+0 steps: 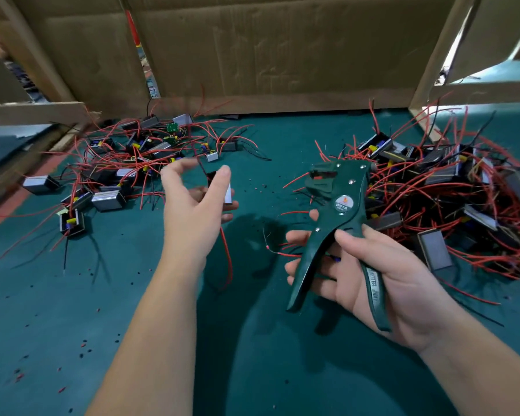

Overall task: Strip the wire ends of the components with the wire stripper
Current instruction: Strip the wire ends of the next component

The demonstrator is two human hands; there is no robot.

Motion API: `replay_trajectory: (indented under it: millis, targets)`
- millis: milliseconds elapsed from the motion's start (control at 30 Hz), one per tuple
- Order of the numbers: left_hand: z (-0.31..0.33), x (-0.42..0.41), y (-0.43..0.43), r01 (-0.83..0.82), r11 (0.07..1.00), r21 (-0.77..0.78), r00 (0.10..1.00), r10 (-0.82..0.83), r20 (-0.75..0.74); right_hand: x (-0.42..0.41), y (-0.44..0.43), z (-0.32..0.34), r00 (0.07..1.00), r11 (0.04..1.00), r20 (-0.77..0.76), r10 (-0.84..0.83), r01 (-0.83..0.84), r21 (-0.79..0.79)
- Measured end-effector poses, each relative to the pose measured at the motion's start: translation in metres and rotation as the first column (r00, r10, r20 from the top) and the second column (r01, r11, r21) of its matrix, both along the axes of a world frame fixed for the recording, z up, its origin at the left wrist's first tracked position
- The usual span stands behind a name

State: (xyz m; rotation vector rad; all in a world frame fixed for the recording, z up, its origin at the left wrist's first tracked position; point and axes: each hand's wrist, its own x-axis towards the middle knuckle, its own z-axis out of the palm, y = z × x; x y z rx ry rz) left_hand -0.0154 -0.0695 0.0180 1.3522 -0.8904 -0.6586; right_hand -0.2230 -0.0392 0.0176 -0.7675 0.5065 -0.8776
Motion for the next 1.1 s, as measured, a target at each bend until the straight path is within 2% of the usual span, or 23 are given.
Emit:
replay_trajectory:
  millis: [67, 133, 200, 267, 433, 533, 700, 867, 1100]
  targets:
    - [0.0, -0.001, 0.0, 0.091, 0.996, -0.003, 0.992, -0.091, 0.084, 0.0, 0.0, 0.002, 0.998, 1.0, 0.064, 0.024, -0.023, -0.014]
    - [0.0, -0.005, 0.0, 0.149, 0.989, 0.015, 0.982, -0.15, 0.115, -0.004, -0.001, 0.006, 0.973, 0.99, 0.181, 0.141, -0.14, -0.016]
    - [0.0, -0.009, 0.0, 0.148, 0.988, 0.052, 0.986, -0.152, 0.07, -0.008, 0.0, 0.007, 0.934, 0.964, 0.244, 0.261, -0.264, -0.022]
    - [-0.001, -0.011, 0.0, 0.133, 0.989, 0.071, 0.99, -0.136, 0.038, -0.009, 0.001, 0.005, 0.929, 0.954, 0.218, 0.297, -0.299, -0.025]
    - [0.004, -0.01, 0.004, 0.186, 0.982, -0.005, 0.97, -0.183, 0.16, -0.002, 0.002, -0.001, 0.977, 0.982, 0.096, 0.191, -0.191, -0.003]
    - [0.006, -0.01, 0.006, 0.268, 0.961, -0.07, 0.962, -0.263, 0.074, -0.003, 0.003, -0.002, 0.978, 0.981, 0.077, 0.194, -0.195, 0.005]
    - [0.012, -0.018, 0.008, 0.333, 0.939, -0.084, 0.941, -0.337, -0.032, -0.003, 0.004, -0.002, 0.961, 0.969, 0.132, 0.243, -0.245, -0.001]
    - [0.014, -0.026, 0.012, 0.332, 0.94, -0.072, 0.941, -0.336, -0.05, -0.005, -0.001, -0.002, 0.988, 0.996, 0.13, 0.088, -0.09, 0.007]
    - [0.011, -0.032, 0.015, 0.417, 0.909, 0.005, 0.909, -0.417, 0.01, -0.005, 0.0, 0.004, 0.989, 0.99, 0.13, -0.071, 0.085, -0.11]
